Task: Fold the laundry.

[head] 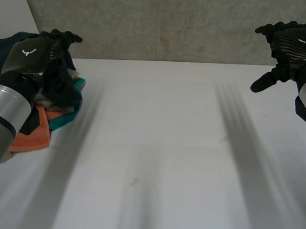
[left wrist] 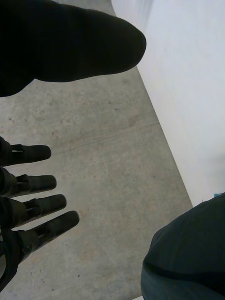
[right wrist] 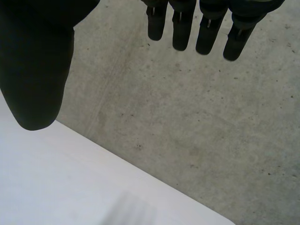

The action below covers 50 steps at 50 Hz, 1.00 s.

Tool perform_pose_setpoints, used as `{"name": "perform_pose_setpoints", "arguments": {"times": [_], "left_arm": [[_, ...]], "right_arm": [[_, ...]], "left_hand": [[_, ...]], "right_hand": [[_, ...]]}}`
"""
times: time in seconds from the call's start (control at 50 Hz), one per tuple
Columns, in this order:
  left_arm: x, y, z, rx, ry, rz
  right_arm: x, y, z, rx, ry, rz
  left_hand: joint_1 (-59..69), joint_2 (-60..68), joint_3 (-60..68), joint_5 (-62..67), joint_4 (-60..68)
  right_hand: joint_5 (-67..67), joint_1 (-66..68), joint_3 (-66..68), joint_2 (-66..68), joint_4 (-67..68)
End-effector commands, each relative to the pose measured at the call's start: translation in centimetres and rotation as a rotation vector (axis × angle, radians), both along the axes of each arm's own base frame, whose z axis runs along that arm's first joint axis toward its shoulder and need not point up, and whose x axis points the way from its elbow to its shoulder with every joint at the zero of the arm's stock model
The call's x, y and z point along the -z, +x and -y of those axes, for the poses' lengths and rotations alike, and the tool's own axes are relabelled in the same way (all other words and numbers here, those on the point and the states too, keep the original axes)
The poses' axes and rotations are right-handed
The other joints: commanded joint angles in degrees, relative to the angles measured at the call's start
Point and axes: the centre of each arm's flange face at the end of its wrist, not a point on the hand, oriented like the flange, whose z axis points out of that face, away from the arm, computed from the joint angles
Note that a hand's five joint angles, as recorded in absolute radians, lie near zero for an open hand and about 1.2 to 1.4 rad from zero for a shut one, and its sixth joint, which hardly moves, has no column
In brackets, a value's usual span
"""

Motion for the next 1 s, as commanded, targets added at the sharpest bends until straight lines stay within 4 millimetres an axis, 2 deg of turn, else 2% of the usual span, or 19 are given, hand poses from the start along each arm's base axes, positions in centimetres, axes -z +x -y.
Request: {"name": "perform_pose_setpoints", "arguments": {"times": [0.02, 0.18, 0.28, 0.36, 0.44, 0.46, 0.52, 0.54, 0.6, 0.68, 0.74, 0.76, 0.78, 0.8, 0.84, 0.92, 0.94, 0.98, 1.0], "left_arm": [[-0.3, -0.2, 0.3, 0.001, -0.018, -0.005], [-1.7, -0.5, 1.6, -0.004, -0.113, -0.033], [-1.9, -0.9, 4.5, -0.030, -0.144, -0.015], [-0.5, -0.8, 8.3, -0.082, -0.145, 0.084], [1.0, 0.5, 12.6, -0.157, -0.169, 0.235], [1.9, 1.1, 14.7, -0.192, -0.179, 0.304], [3.2, 2.1, 17.4, -0.251, -0.190, 0.385], [4.2, 2.9, 19.1, -0.299, -0.191, 0.434], [5.8, 4.3, 21.7, -0.387, -0.201, 0.510], [6.7, 5.7, 23.8, -0.460, -0.235, 0.593], [6.3, 5.7, 24.3, -0.483, -0.291, 0.632], [6.1, 5.4, 24.3, -0.484, -0.307, 0.634], [5.9, 5.2, 24.3, -0.489, -0.330, 0.637], [5.6, 5.0, 24.3, -0.492, -0.353, 0.635], [5.0, 4.6, 24.1, -0.496, -0.378, 0.621], [0.5, 1.9, 21.6, -0.453, -0.477, 0.551], [-1.6, 0.2, 19.9, -0.407, -0.525, 0.503], [-3.3, -1.2, 18.4, -0.360, -0.569, 0.457], [-5.3, -2.8, 16.5, -0.307, -0.614, 0.397]], "right_arm": [[0.1, 0.0, -0.1, -0.003, 0.000, -0.006], [0.3, 0.1, -0.1, -0.006, 0.007, -0.010], [0.5, 0.1, -0.2, -0.009, 0.012, -0.013], [0.6, 0.1, -0.2, -0.010, 0.013, -0.015], [0.7, 0.1, -0.3, -0.012, 0.016, -0.015], [0.7, 0.1, -0.3, -0.012, 0.016, -0.015], [0.7, 0.1, -0.3, -0.013, 0.018, -0.016], [0.7, 0.1, -0.3, -0.012, 0.018, -0.016], [0.8, 0.1, -0.4, -0.013, 0.019, -0.016], [0.8, 0.2, -0.4, -0.015, 0.020, -0.018], [0.9, 0.2, -0.3, -0.018, 0.020, -0.018], [0.9, 0.2, -0.4, -0.019, 0.022, -0.019], [0.9, 0.2, -0.4, -0.021, 0.021, -0.020], [0.9, 0.2, -0.4, -0.021, 0.020, -0.020], [0.9, 0.2, -0.3, -0.025, 0.019, -0.021], [0.8, 0.3, -0.4, -0.033, 0.016, -0.021], [0.7, 0.3, -0.4, -0.034, 0.014, -0.021], [0.5, 0.2, -0.4, -0.033, 0.007, -0.019], [0.4, 0.2, -0.4, -0.033, 0.005, -0.018]], "left_hand": [[-5.12, -5.82, -5.81, -5.79, -5.90], [-5.12, -5.82, -5.81, -5.79, -5.90], [-5.12, -5.82, -5.81, -5.79, -5.90], [-5.12, -5.82, -5.81, -5.79, -5.90], [-5.12, -5.82, -5.81, -5.79, -5.90], [-5.12, -5.82, -5.81, -5.79, -5.90], [-5.12, -5.82, -5.81, -5.79, -5.90], [-5.12, -5.82, -5.81, -5.79, -5.90], [-5.12, -5.82, -5.81, -5.79, -5.90], [-1.39, -2.10, -2.08, -2.07, -2.18], [19.40, 18.70, 18.71, 18.73, 18.62], [31.15, 30.44, 30.45, 30.47, 30.36], [53.08, 52.37, 52.39, 52.40, 52.29], [64.77, 64.06, 64.07, 64.09, 63.98], [64.88, 64.18, 64.19, 64.21, 64.10], [64.88, 64.18, 64.19, 64.21, 64.10], [64.88, 64.18, 64.19, 64.21, 64.10], [64.88, 64.18, 64.19, 64.21, 64.10], [64.88, 64.18, 64.19, 64.21, 64.10]], "right_hand": [[-5.51, -5.02, -5.66, -5.19, -5.90], [-5.51, -5.02, -5.66, -5.19, -5.90], [-5.51, -5.02, -5.66, -5.19, -5.90], [-5.51, -5.02, -5.66, -5.19, -5.90], [-5.51, -5.02, -5.66, -5.19, -5.90], [-5.51, -5.02, -5.66, -5.19, -5.90], [-5.51, -5.02, -5.66, -5.19, -5.90], [-5.51, -5.02, -5.66, -5.19, -5.90], [-5.51, -5.02, -5.66, -5.19, -5.90], [-5.51, -5.02, -5.66, -5.19, -5.90], [-5.51, -5.02, -5.66, -5.19, -5.90], [-5.51, -5.02, -5.66, -5.19, -5.90], [-5.51, -5.02, -5.66, -5.19, -5.90], [-5.51, -5.02, -5.66, -5.19, -5.90], [-5.51, -5.02, -5.66, -5.19, -5.90], [-5.51, -5.02, -5.66, -5.19, -5.90], [-5.51, -5.02, -5.66, -5.19, -5.90], [-5.51, -5.02, -5.66, -5.19, -5.90], [-5.51, -5.02, -5.66, -5.19, -5.90]]}}
